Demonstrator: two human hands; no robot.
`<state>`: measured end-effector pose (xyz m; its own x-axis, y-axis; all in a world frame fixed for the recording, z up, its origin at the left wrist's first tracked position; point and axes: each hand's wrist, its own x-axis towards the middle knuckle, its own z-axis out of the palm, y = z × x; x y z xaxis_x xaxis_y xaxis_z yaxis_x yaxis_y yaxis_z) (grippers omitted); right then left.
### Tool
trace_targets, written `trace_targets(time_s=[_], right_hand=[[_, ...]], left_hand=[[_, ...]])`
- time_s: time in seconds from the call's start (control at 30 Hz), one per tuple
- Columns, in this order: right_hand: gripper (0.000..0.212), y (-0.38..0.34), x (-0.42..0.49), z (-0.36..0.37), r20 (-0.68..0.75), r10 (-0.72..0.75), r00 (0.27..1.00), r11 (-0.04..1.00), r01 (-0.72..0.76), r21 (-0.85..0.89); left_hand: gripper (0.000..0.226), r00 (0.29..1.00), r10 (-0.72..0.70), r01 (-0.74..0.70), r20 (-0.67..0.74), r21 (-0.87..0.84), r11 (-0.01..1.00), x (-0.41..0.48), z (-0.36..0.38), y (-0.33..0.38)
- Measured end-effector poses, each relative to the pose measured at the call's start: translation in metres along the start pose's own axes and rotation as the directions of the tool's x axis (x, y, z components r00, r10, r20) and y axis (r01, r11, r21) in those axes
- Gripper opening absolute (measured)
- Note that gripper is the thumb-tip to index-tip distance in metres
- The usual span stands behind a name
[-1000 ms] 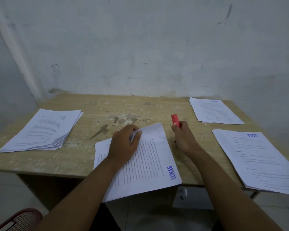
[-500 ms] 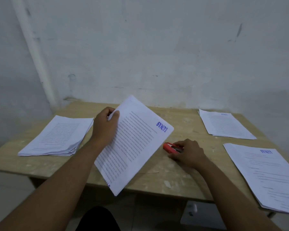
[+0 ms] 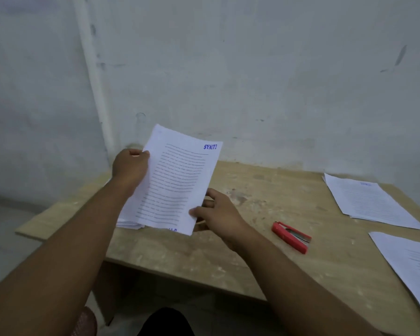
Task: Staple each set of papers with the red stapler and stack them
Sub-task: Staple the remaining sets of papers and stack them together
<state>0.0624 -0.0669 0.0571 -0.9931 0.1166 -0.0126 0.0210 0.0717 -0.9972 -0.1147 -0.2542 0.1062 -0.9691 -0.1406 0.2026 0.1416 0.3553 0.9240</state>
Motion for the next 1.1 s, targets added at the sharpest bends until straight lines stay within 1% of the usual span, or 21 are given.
trace_targets(time_s=[0.07,0.13,0.17,0.2,0.23,0.3,0.37,0.43,0.47,0.53,0.57,0.63,0.67,0.73,0.77,0.8,0.9,0.97,1.03,1.07,1.1], right_hand=[[0.046,-0.001,0.024,0.017,-0.01,0.023,1.0,0.998,-0.022,0.058],[0.044,-0.001,0.05,0.034,0.0,0.039,0.999,0.999,-0.039,0.029],[0.042,0.0,0.06,0.04,0.011,0.049,0.999,0.999,-0.049,-0.002],[0.041,0.0,0.069,0.048,0.024,0.066,0.998,0.998,-0.065,-0.022],[0.04,0.001,0.079,0.056,0.031,0.09,0.995,0.996,-0.089,-0.026],[0.039,0.005,0.098,0.074,0.026,0.131,0.991,0.991,-0.129,-0.046],[0.035,0.013,0.116,0.091,-0.027,0.117,0.993,0.986,-0.12,-0.12],[0.036,0.021,0.128,0.104,-0.103,0.076,0.992,0.964,-0.1,-0.247],[0.04,0.024,0.132,0.109,-0.128,0.065,0.99,0.946,-0.102,-0.307],[0.046,0.031,0.137,0.114,-0.122,0.053,0.991,0.902,-0.1,-0.421],[0.042,0.034,0.138,0.116,-0.106,0.042,0.993,0.877,-0.087,-0.473],[0.025,0.043,0.142,0.117,-0.09,0.021,0.996,0.834,-0.067,-0.548],[0.025,0.048,0.144,0.117,-0.093,0.015,0.996,0.82,-0.065,-0.569],[0.034,0.054,0.147,0.119,-0.096,0.014,0.995,0.801,-0.069,-0.594],[0.037,0.054,0.147,0.119,-0.086,0.014,0.996,0.792,-0.064,-0.608],[0.036,0.054,0.148,0.119,-0.068,0.014,0.998,0.782,-0.053,-0.622],[0.037,0.052,0.15,0.12,-0.005,0.04,0.999,0.755,-0.033,-0.655],[0.039,0.051,0.151,0.118,0.026,0.058,0.998,0.758,-0.027,-0.652],[0.026,0.048,0.149,0.112,0.036,0.069,0.997,0.787,-0.033,-0.616],[0.019,0.046,0.147,0.108,0.036,0.066,0.997,0.799,-0.031,-0.6],[0.023,0.046,0.144,0.103,0.027,0.064,0.998,0.808,-0.036,-0.588]], left_hand=[[0.023,0.991,-0.094,0.088,0.095,0.072,0.994,0.015,-0.02,-0.017],[0.028,0.959,-0.213,0.172,0.188,0.211,0.962,0.027,-0.042,-0.039],[0.025,0.943,-0.239,0.173,0.232,0.27,0.947,0.029,-0.05,-0.05],[0.021,0.942,-0.224,0.136,0.251,0.325,0.936,0.033,-0.057,-0.061],[0.017,0.954,-0.174,0.074,0.243,0.373,0.925,0.04,-0.063,-0.071],[0.013,0.987,-0.032,-0.046,0.156,0.467,0.883,0.049,-0.072,-0.085],[0.015,0.995,0.082,-0.099,0.056,0.515,0.851,0.057,-0.078,-0.095],[0.023,0.992,0.125,-0.096,-0.021,0.522,0.847,0.068,-0.082,-0.109],[0.025,0.99,0.135,-0.099,-0.03,0.531,0.841,0.073,-0.083,-0.116],[0.025,0.988,0.155,-0.12,-0.016,0.559,0.82,0.081,-0.083,-0.13],[0.024,0.988,0.151,-0.122,-0.006,0.561,0.819,0.084,-0.082,-0.138],[0.025,0.994,0.11,-0.106,0.029,0.586,0.803,0.09,-0.08,-0.153],[0.03,0.997,0.051,-0.074,0.053,0.621,0.781,0.095,-0.079,-0.161],[0.053,0.991,-0.107,0.019,0.08,0.709,0.705,0.11,-0.078,-0.184],[0.063,0.985,-0.161,0.057,0.068,0.747,0.662,0.115,-0.077,-0.192],[0.066,0.983,-0.172,0.07,0.059,0.752,0.656,0.118,-0.075,-0.197],[0.056,0.991,-0.095,0.005,0.089,0.703,0.711,0.11,-0.069,-0.189],[0.054,0.993,-0.087,0.004,0.086,0.685,0.729,0.107,-0.067,-0.186],[0.055,0.993,-0.1,0.034,0.06,0.672,0.74,0.103,-0.066,-0.182],[0.056,0.994,-0.101,0.052,0.031,0.686,0.726,0.097,-0.064,-0.178],[0.055,0.996,-0.084,0.062,-0.003,0.699,0.713,0.089,-0.061,-0.171]])
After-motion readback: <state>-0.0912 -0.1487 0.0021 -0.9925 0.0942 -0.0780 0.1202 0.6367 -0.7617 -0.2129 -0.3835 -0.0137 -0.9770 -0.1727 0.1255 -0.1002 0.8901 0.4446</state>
